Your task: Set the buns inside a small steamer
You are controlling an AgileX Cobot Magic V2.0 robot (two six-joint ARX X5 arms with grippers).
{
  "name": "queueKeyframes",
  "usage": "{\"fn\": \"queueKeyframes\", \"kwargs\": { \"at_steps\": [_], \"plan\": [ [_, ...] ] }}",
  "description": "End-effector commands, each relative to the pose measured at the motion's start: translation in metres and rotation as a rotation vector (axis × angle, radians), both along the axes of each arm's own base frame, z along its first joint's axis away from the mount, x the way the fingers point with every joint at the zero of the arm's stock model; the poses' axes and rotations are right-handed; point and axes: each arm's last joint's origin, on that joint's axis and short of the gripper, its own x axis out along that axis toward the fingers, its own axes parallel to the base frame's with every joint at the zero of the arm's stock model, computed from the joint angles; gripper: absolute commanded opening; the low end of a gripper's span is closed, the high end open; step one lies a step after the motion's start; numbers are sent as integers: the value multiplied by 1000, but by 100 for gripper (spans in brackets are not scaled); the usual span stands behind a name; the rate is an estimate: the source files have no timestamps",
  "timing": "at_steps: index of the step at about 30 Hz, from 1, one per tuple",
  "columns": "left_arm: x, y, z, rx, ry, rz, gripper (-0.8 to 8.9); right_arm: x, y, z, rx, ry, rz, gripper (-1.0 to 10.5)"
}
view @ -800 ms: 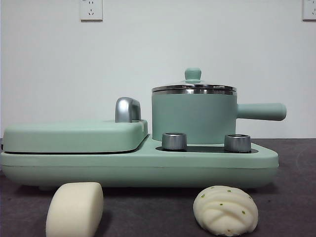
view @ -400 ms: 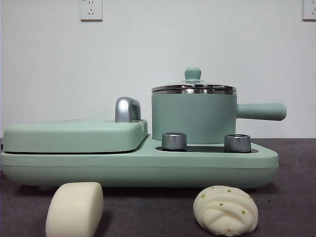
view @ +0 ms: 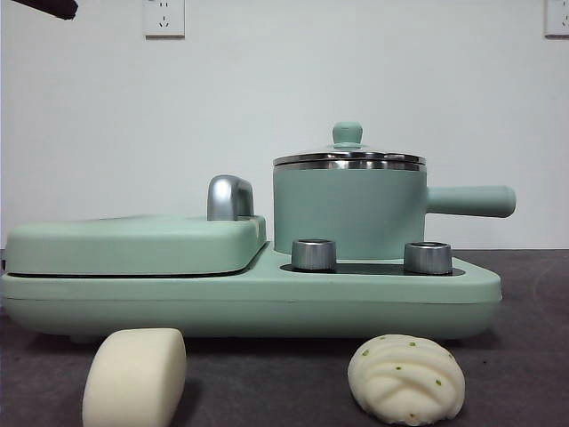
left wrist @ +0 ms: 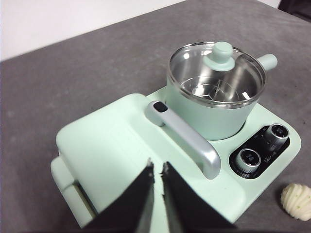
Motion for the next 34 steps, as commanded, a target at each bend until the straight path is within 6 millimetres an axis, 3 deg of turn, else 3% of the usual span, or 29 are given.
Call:
{"fn": "queueKeyframes", "kwargs": {
  "at_steps": [1,4,14,22,34],
  "plan": [
    [0,-2,8,21,-62,-33,176,0,1,5,-22,-35,11,268],
    [0,-3,9,20,-68,-38,260,0,0,5,-29,-38,-5,294],
    [15,-23,13,-36,-150,-105,259,1,0,6,-22,-46,-8,294],
    [52,-76,-3,-117,-167,-231,250,1,0,6,30,-10,-38,293],
    [104,-154,-28,-179,-167,-246,250,1,0,6,53,7,-51,293]
  ]
}}
